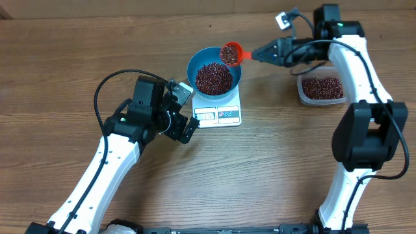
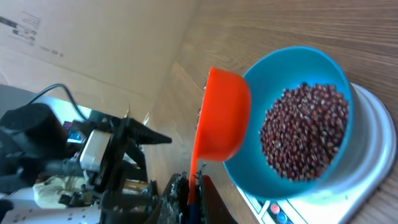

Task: Scoop item into bowl and weigh 150g on scale
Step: 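Lift the filled scoop and carry it toward the blue bowl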

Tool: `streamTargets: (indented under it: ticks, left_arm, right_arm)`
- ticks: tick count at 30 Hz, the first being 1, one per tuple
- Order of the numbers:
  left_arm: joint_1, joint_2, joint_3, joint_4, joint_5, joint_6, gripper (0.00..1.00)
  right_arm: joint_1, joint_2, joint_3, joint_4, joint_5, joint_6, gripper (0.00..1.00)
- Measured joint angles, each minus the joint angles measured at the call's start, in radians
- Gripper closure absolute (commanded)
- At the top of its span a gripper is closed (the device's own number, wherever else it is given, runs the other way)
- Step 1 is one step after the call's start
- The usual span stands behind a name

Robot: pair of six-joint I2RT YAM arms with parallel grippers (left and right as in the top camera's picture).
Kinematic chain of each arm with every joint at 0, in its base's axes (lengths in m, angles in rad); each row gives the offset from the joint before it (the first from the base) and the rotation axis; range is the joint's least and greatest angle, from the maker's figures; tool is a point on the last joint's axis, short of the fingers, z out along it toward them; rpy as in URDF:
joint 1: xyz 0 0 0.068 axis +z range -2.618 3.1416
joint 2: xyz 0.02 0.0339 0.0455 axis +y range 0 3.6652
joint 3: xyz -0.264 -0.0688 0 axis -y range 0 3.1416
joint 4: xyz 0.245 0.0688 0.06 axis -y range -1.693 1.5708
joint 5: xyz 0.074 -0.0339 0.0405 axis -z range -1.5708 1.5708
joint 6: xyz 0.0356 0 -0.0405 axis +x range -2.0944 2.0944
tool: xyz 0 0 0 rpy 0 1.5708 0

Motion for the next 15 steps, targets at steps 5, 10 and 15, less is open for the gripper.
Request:
streamTargets:
  ticks: [5,10,15]
  left_arm:
    - [0.0,0.0,0.0,0.0,0.0,0.0,0.0]
    - [0.0,0.0,0.0,0.0,0.0,0.0,0.0]
    - [0.0,0.0,0.0,0.0,0.0,0.0,0.0]
  right_arm:
    - [0.046,0.0,0.0,0.047,0.035,0.088,0.96]
    - [0.073,0.0,0.0,0.046,0.091,0.129,0.96]
    - [0.074,0.0,0.0,0.046,0.126,0.147,0.96]
